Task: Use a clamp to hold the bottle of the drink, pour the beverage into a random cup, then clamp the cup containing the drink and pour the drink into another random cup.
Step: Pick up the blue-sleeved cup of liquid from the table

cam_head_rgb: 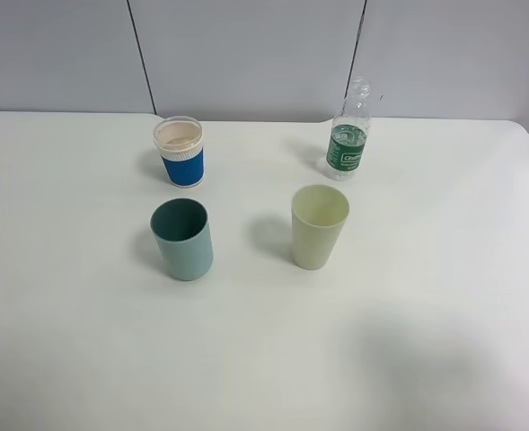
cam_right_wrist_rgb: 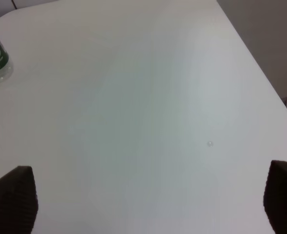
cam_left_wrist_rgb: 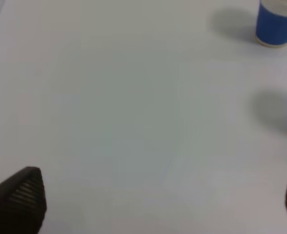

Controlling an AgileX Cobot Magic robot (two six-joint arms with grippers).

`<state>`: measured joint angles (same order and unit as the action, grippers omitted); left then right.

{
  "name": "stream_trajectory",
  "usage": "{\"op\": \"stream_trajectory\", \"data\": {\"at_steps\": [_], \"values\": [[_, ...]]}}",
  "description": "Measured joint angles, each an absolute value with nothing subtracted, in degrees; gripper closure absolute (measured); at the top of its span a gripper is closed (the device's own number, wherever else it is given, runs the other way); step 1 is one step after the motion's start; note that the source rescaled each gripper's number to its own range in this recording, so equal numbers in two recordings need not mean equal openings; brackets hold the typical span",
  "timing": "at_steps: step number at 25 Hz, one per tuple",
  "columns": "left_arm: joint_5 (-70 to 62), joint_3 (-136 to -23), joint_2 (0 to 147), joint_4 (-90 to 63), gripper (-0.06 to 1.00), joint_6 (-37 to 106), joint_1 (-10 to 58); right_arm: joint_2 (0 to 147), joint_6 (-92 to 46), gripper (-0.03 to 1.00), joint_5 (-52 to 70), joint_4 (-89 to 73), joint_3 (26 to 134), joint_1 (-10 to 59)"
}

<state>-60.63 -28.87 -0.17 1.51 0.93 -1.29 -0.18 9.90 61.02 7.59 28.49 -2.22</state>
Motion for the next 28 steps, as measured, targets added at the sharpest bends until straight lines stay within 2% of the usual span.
{"op": "stream_trajectory", "data": {"at_steps": [28], "values": [[-60.6,-28.9,0.0,2.9,-0.06,0.0,0.4,-0.2,9.9,0.12,61.0,7.6,28.5,-2.2]]}}
